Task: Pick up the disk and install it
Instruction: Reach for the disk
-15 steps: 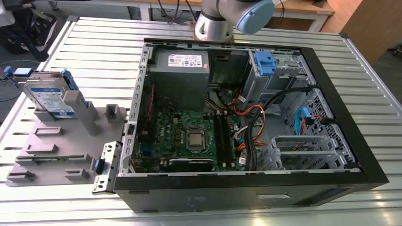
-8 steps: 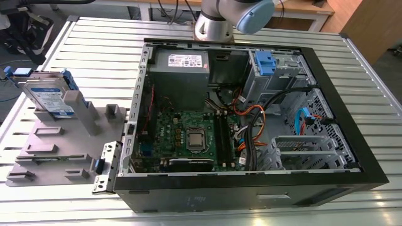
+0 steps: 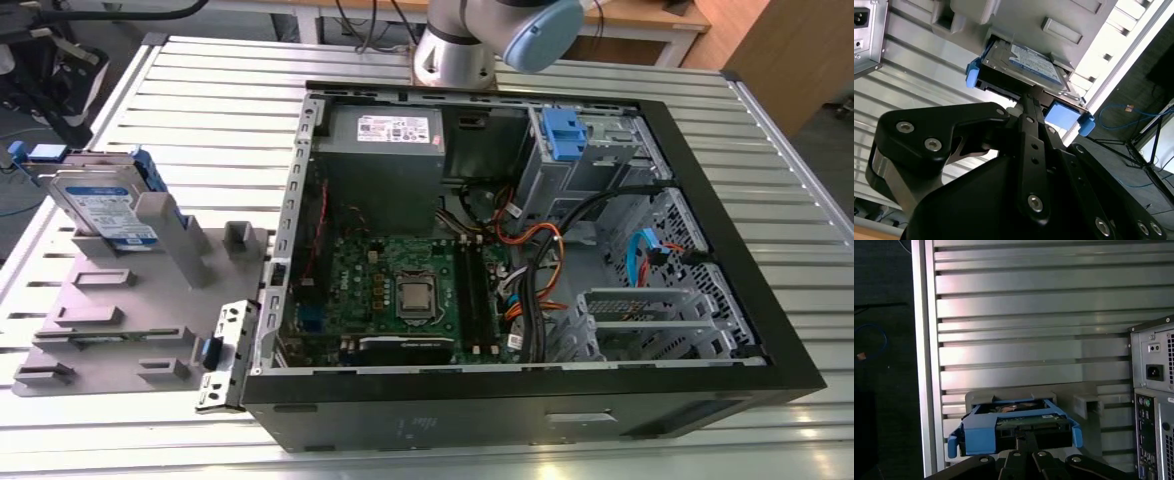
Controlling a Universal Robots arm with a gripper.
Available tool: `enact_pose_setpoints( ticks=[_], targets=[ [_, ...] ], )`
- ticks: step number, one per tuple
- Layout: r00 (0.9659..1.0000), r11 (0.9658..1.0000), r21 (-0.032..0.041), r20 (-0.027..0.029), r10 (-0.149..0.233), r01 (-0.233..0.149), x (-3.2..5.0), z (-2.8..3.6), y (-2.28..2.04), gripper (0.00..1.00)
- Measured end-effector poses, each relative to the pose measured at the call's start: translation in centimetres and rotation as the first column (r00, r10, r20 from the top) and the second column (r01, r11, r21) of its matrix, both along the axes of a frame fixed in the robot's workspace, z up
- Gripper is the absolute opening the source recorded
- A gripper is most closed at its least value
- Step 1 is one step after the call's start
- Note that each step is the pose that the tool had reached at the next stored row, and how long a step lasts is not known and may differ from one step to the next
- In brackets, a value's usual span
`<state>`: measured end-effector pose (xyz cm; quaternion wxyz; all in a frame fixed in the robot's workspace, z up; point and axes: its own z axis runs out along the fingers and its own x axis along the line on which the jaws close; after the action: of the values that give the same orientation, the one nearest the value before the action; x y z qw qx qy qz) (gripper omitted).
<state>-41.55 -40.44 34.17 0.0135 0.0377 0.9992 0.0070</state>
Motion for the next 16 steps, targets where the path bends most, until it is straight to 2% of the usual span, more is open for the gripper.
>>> enact_pose_setpoints(
  ticks=[9,16],
  targets=[
    [1.0000,1.0000,-0.0091,-0.0022,0.000,0.000,-0.07,-0.79,-0.25,0.11],
    [1.0000,0.9999,-0.0116,-0.0022,0.000,0.000,-0.40,-1.05,-0.27,0.11]
  ],
)
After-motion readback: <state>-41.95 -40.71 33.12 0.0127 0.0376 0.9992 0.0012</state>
